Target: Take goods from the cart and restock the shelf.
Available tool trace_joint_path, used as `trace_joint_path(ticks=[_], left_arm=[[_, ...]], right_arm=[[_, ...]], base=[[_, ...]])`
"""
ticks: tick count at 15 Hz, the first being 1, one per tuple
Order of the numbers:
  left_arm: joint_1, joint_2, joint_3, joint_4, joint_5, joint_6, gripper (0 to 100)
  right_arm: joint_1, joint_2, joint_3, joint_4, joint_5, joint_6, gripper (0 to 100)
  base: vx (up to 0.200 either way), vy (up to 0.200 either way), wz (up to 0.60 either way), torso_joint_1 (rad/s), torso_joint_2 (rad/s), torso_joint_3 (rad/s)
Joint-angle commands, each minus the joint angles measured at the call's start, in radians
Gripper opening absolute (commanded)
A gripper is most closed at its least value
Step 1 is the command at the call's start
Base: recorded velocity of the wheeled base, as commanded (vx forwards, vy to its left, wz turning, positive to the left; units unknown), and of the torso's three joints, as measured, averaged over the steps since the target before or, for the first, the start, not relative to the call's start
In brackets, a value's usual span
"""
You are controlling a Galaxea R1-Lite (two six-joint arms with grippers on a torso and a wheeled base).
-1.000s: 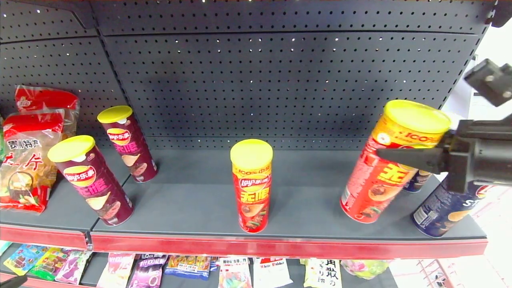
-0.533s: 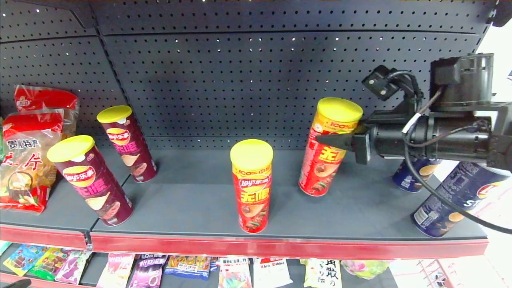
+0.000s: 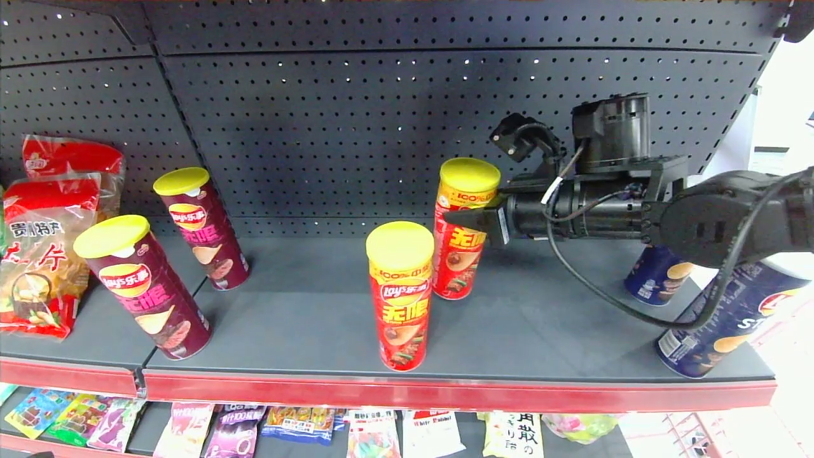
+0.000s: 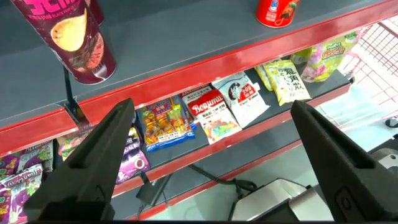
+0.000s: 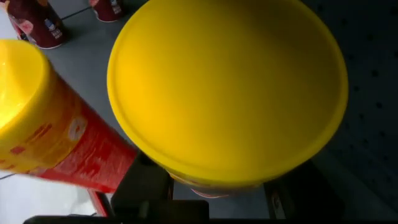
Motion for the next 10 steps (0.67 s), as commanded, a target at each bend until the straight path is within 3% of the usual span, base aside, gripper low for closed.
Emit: trace_joint_path(ticks=[1,4,10], left_arm=[[0.0,-0.014,0.006,-0.001,0.0,0.0,100],[0.0,-0.014,0.008,-0.001,-0.003,-0.03,100],[0.0,-0.017,0.006,-0.001,-0.002,-0.032,100]], right_arm=[[0.014,0.061,-0.046,-0.001,0.001,-0.003,0],[0.031,0.089,-0.066,0.0,0.001,-0.007,0],[0.054,0.147,-0.126,-0.001,-0.021,-0.007,0]], base=[[0.0,0.0,0.0,0.0,0.0,0.0],[0.0,0.0,0.0,0.0,0.0,0.0],[0.0,0.0,0.0,0.0,0.0,0.0]])
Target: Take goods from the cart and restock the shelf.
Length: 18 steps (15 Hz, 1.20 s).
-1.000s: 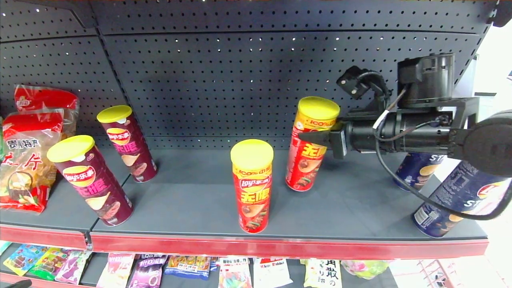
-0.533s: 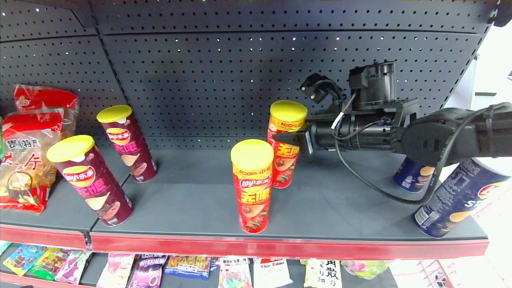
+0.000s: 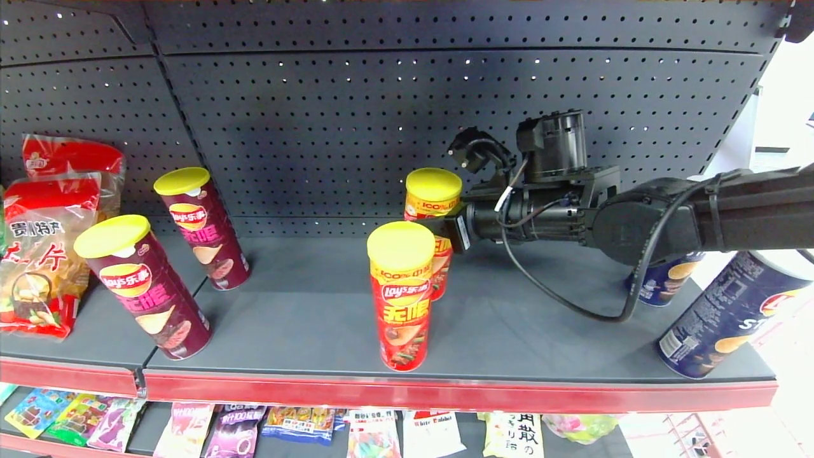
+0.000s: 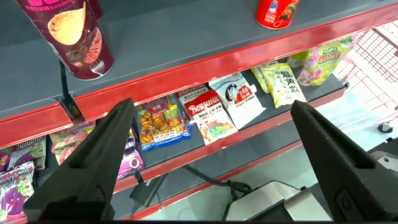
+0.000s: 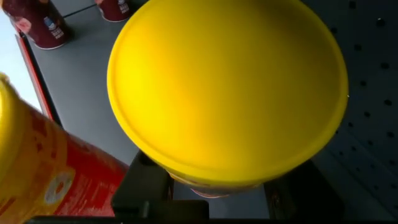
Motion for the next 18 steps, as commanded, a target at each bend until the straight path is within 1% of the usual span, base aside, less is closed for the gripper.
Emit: trace_joint_path(ticks=[1,5,14,15,18], left_arm=[[0.0,0.001,-0.001,0.0,0.0,0.0,100],[0.0,-0.001,-0.001,0.0,0.0,0.0,100],[0.0,-0.013,-0.001,0.0,0.002,0.0,100],[0.0,-0.013,-0.001,0.0,0.002,0.0,100],[0.0,-0.013,-0.003,0.0,0.003,0.0,100]], right_arm=[[0.001,0.02,-0.017,-0.001,-0.005,0.0,0],[0.001,0.037,-0.039,-0.001,-0.006,-0.002,0],[-0.001,0.04,-0.017,0.001,-0.019,-0.011,0],[-0.001,0.042,-0.017,0.001,-0.02,-0.017,100],[-0.001,0.045,-0.017,-0.001,-0.022,-0.019,100]], base=[[0.0,0.0,0.0,0.0,0.0,0.0],[0.0,0.0,0.0,0.0,0.0,0.0],[0.0,0.0,0.0,0.0,0.0,0.0],[0.0,0.0,0.0,0.0,0.0,0.0],[0.0,0.0,0.0,0.0,0.0,0.0]])
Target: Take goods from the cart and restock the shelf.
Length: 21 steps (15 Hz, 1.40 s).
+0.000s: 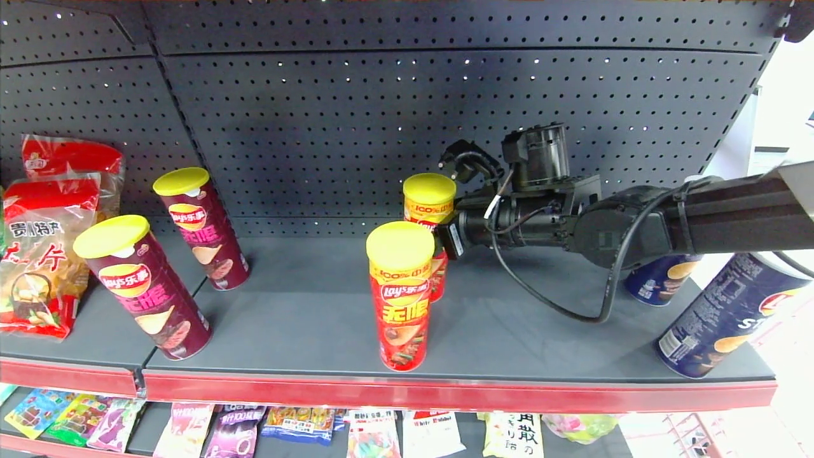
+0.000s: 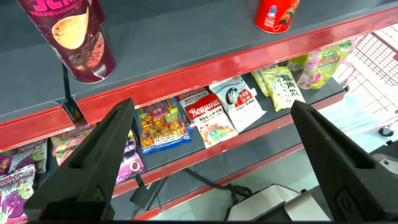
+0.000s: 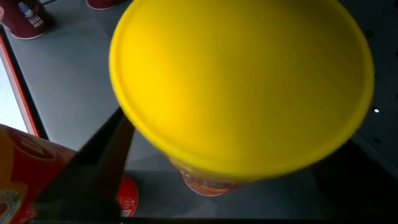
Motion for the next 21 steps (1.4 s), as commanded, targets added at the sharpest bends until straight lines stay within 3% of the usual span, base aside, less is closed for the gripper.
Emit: trace_joint_path(ticks=[1,12,16,21], left_arm=[[0.0,0.002,0.001,0.0,0.0,0.0,100],[-0.002,0.006,0.003,0.0,-0.006,0.0,100],[-0.002,0.018,0.003,0.0,-0.008,0.0,100],[-0.005,0.123,-0.025,-0.008,-0.005,0.001,100]], right_arm=[[0.0,-0.005,0.0,-0.001,-0.001,0.002,100],[-0.03,-0.198,0.221,-0.002,-0.071,0.012,100],[-0.063,-0.296,0.359,-0.042,-0.136,0.034,100],[-0.05,-0.629,0.66,-0.051,-0.169,0.032,100]], base=[[0.0,0.0,0.0,0.0,0.0,0.0],[0.0,0.0,0.0,0.0,0.0,0.0],[0.0,0.0,0.0,0.0,0.0,0.0],[0.0,0.0,0.0,0.0,0.0,0.0]])
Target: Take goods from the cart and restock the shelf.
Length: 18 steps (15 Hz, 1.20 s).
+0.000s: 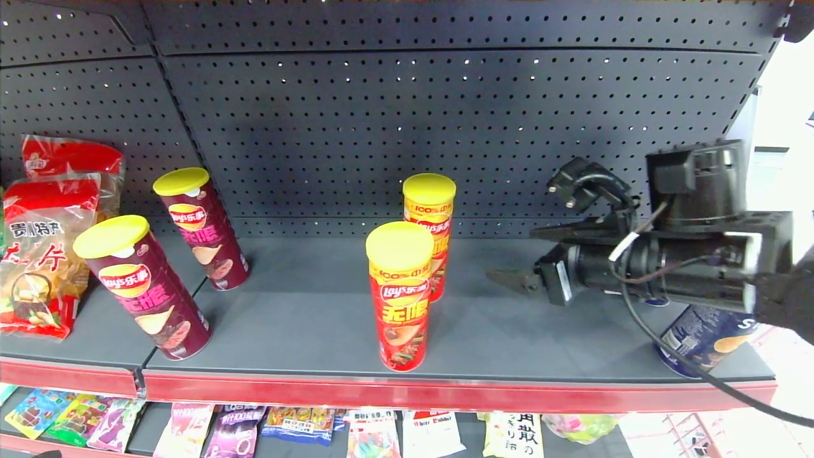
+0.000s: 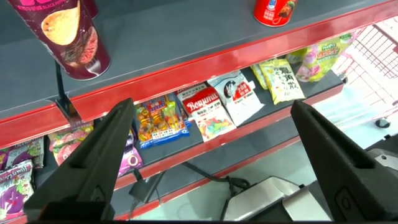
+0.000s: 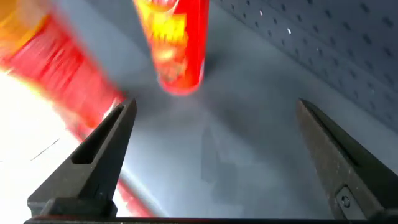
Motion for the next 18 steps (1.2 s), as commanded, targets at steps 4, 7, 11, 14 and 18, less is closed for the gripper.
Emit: trace_joint_path(ticks=[4,7,11,14,18], left_arm=[[0.0,0.179,-0.058,-0.032,0.004,0.006,100],[0.0,0.286,-0.062,-0.127,0.005,0.006,100],[-0.003,0.455,-0.081,-0.207,0.002,0.016,100],[-0.046,0.811,-0.082,-0.561,0.043,0.039,100],[-0.106,1.006,-0.128,-0.65,0.112,0.029,100]], right_arm=[[0.007,-0.452,0.273,0.008,-0.001,-0.001,100],[0.003,-0.616,0.38,0.008,0.003,0.004,100],[-0.126,-0.943,0.584,0.08,-0.052,0.05,100],[-0.322,-1.231,0.618,0.352,-0.078,0.099,100],[-0.413,-1.47,0.676,0.456,-0.081,0.105,100]], base=[[0.0,0.0,0.0,0.0,0.0,0.0],[0.0,0.0,0.0,0.0,0.0,0.0],[0.0,0.0,0.0,0.0,0.0,0.0],[0.0,0.0,0.0,0.0,0.0,0.0],[0.0,0.0,0.0,0.0,0.0,0.0]])
